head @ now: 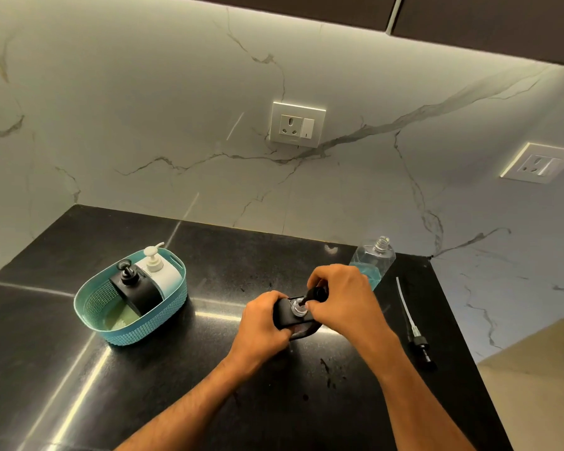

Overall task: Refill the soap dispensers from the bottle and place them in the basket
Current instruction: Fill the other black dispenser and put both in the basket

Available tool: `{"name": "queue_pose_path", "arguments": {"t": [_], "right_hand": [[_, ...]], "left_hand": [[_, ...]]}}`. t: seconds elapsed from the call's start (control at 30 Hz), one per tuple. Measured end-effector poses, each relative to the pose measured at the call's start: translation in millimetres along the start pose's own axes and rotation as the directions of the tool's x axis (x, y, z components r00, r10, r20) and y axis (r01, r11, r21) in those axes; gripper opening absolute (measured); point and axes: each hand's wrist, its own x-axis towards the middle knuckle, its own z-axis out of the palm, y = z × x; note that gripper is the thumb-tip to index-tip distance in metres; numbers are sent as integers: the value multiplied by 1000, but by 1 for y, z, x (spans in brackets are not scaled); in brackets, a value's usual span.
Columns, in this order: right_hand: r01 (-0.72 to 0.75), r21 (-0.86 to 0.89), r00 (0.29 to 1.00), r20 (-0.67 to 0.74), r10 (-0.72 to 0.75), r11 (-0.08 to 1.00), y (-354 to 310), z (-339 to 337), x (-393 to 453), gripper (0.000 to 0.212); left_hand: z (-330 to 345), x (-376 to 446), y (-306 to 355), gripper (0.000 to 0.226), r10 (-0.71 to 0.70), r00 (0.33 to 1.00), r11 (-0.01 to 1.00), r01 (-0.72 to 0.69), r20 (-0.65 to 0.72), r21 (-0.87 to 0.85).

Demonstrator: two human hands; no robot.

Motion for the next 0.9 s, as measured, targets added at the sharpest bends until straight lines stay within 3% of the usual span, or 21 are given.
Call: {"name": "queue_pose_path", "arguments": {"t": [0.27,0.5,0.67,0.9], "right_hand": [[-107,90,984,-135,118,990,23,-31,-17,28],[-143,178,912,-358,199,974,60,23,-33,33],[-276,160,905,-287,313,948,83,96,-48,31],[-352,202,904,-179,388,914,91,151,-64,37]], "left_hand": [[6,-5,1,51,-97,990,995,95,-102,-28],[21,-11,-5,46,-194,961,978,205,-199,39],[32,-17,-5,52,-241,946,966,255,-218,40],[44,-25,-4,67,-272,941,958,284,-203,30]]}}
